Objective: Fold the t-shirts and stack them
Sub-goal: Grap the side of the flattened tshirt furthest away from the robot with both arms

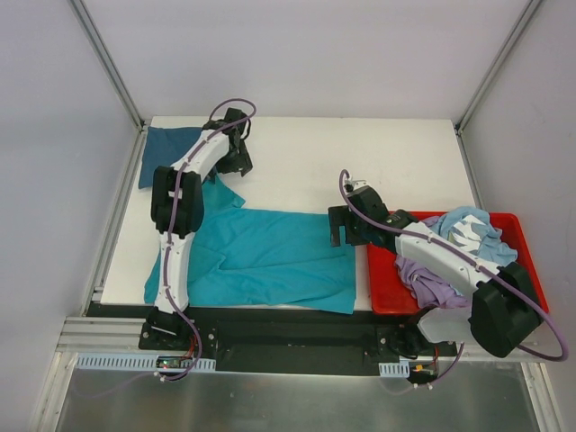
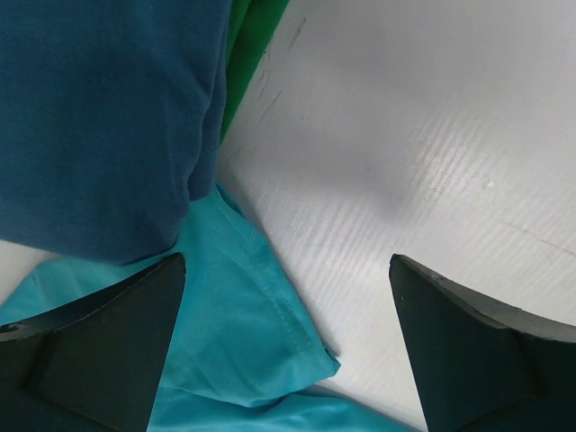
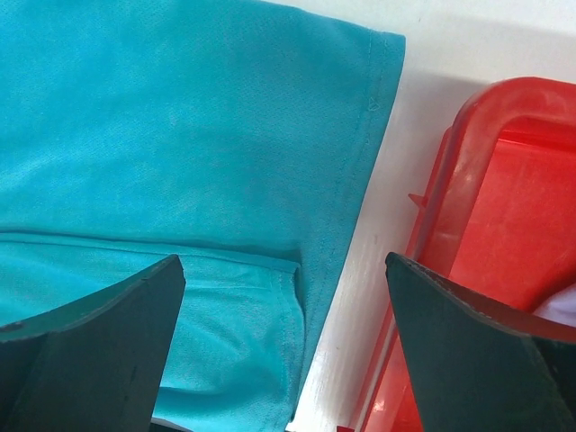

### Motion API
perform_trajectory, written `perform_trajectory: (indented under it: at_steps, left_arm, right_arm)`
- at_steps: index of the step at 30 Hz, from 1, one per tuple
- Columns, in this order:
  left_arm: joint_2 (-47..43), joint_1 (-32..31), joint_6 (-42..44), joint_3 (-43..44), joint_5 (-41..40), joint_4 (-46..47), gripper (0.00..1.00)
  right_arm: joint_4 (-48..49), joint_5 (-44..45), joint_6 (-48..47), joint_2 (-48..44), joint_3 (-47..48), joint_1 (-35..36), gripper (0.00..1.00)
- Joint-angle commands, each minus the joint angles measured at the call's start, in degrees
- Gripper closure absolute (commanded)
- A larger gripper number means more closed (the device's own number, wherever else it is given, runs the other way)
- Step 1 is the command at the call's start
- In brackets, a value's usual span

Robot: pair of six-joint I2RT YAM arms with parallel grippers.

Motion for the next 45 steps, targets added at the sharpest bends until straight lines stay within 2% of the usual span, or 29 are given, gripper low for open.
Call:
perform_trajectory:
  at_steps: [1, 9, 14, 18, 23, 27, 29, 32, 43, 45]
  left_arm:
    - [2.17, -0.31, -2.32, 1.76, -1.75, -1.67, 0.06]
    - [4.20, -0.31, -2.50, 1.59, -2.98, -1.75, 0.13]
    - [4.64, -0.31, -2.85, 0.80, -4.65, -2.10, 0.23]
    - [2.19, 0.13, -9.42, -4.64, -4.05, -4.47, 0.25]
    - [-1.16, 1.01, -13.48, -11.41, -3.33, -4.39, 0.33]
    - [-1.43, 1.54, -13.49, -11.69, -2.72, -4.48, 0.46]
    - [-1.16, 1.63, -13.23, -11.16, -2.72, -4.48, 0.48]
    - [-0.99, 2.24, -12.87, -11.07, -1.58, -4.39, 0.60]
    - [-2.65, 2.59, -14.19, -13.35, -2.19, -3.95, 0.74]
    - [-3.18, 2.51, -14.72, -14.32, -2.63, -3.51, 0.83]
  right_arm:
    - [0.33, -0.54, -0.32, 0.54, -0.67, -0.69, 0.04]
    - [0.50, -0.71, -0.32, 0.63, -1.29, -1.22, 0.04]
    - [0.50, -0.71, -0.24, 0.98, -1.29, -1.57, 0.03]
    - [0.68, -0.19, -0.06, 1.59, -1.29, -1.84, 0.03]
    - [0.77, -0.54, 0.03, 2.56, -1.29, -2.19, 0.03]
    - [1.03, -0.97, 0.73, 3.26, -1.20, -2.28, 0.03]
    - [1.03, -1.15, 0.73, 2.83, -1.29, -2.45, 0.02]
    - [0.68, -0.80, 1.08, 1.95, -1.64, -2.72, 0.02]
    - [0.59, 0.61, 1.70, -0.86, -3.04, -3.68, 0.02]
    - [0.59, 0.69, 1.87, -1.04, -3.22, -3.86, 0.02]
